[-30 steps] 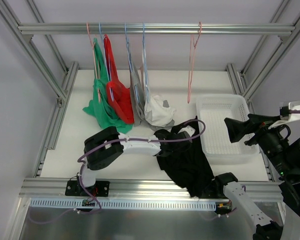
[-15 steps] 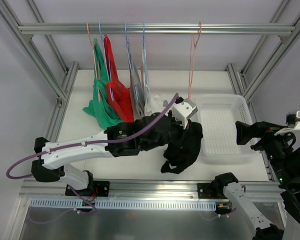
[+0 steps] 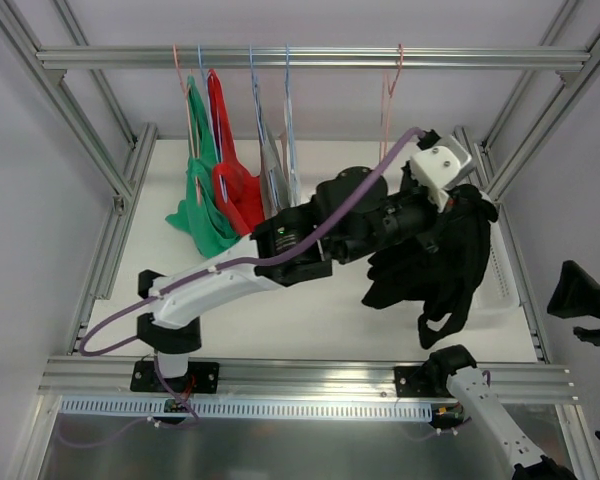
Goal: Remove the tank top from the hanger
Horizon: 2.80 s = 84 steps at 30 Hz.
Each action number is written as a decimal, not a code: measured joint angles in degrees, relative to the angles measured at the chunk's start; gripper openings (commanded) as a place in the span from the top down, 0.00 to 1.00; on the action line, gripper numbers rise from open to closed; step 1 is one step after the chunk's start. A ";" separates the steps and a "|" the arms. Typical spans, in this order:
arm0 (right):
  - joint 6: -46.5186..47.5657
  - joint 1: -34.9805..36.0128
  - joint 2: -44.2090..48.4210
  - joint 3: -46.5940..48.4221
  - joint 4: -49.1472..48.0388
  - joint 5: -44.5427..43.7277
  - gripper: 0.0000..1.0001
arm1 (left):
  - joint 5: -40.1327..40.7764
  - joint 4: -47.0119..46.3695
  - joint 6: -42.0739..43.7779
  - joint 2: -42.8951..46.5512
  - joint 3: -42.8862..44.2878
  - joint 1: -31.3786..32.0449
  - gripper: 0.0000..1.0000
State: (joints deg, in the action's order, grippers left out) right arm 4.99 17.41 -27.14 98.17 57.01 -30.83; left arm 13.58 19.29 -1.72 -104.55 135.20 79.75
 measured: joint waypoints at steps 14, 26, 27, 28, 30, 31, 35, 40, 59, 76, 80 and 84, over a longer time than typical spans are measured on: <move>-0.39 5.14 3.32 6.69 4.48 -3.58 0.01 | -15.13 -12.92 -3.21 -23.47 10.43 -15.58 1.00; -1.66 7.30 1.84 -1.18 6.49 -1.27 0.01 | -20.76 -17.59 -5.35 -27.34 5.16 -17.79 0.01; -1.77 7.63 1.29 -1.53 6.45 -1.27 0.01 | -20.68 -16.31 -4.48 -25.94 4.07 -17.49 0.01; -1.84 7.87 0.79 -1.92 6.32 -1.27 0.01 | -20.28 -15.06 -3.48 -24.44 3.10 -17.05 0.01; -1.99 8.24 0.04 -2.64 6.23 -1.27 0.01 | -17.38 -12.48 -0.81 -19.65 0.37 -15.04 0.01; -2.01 8.41 -0.24 -3.15 6.08 -1.27 0.00 | -14.88 -11.21 0.70 -16.65 -1.29 -13.62 0.01; -2.32 8.87 -0.76 -5.14 5.20 -1.18 0.00 | -2.27 -8.35 4.66 -2.84 -7.15 -7.04 0.01; -2.58 9.05 -1.84 -6.64 4.31 0.50 0.01 | 15.78 -6.91 5.90 12.52 -12.70 -7.69 0.01; -2.89 9.09 -3.34 -15.43 -1.18 8.20 0.01 | 21.40 11.08 -4.31 2.91 -14.25 -32.20 0.41; -2.80 9.11 -3.87 -17.94 -2.80 9.75 0.00 | 16.11 11.50 -6.03 3.43 -14.27 -33.66 0.36; -2.82 9.11 -4.81 -18.53 -3.28 10.49 0.01 | 14.67 11.52 -4.79 5.77 -14.27 -33.55 0.36; -2.82 9.11 -5.46 -18.71 -3.96 11.04 0.01 | 15.21 11.45 -3.50 8.31 -14.21 -33.59 0.36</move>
State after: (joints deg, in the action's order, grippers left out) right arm 2.17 26.52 -32.60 79.46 53.06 -19.79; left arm 28.80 30.74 -5.21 -96.25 120.99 46.15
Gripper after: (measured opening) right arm 0.993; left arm 0.644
